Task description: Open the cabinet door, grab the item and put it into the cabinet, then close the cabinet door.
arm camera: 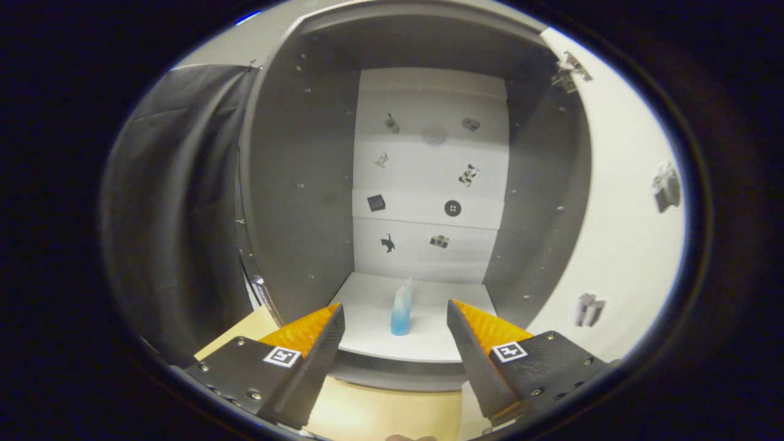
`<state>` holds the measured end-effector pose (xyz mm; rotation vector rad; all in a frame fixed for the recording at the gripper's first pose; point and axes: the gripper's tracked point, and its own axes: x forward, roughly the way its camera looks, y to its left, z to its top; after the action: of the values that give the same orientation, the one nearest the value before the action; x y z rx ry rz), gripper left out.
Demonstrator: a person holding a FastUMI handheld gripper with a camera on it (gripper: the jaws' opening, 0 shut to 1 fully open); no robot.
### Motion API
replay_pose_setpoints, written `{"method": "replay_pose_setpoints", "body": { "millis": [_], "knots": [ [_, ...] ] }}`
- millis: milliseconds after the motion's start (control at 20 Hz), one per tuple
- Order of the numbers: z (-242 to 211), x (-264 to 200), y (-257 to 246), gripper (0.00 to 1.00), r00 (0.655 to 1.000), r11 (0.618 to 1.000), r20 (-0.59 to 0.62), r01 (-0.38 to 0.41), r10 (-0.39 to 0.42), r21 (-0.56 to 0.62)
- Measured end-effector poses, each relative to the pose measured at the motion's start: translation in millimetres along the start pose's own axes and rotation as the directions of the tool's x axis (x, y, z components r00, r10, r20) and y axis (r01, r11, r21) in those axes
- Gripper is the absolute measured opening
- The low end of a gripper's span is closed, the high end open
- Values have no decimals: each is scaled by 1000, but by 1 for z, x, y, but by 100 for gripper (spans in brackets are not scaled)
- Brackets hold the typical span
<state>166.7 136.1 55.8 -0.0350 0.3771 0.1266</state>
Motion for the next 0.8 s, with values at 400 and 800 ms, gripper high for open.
{"method": "replay_pose_setpoints", "body": {
  "millis": [400, 800],
  "knots": [
    [-7, -113, -16, 98, 995, 994, 42, 87, -90, 68],
    [-37, -217, -53, 98, 953, 949, 45, 294, -300, 112]
  ]
}}
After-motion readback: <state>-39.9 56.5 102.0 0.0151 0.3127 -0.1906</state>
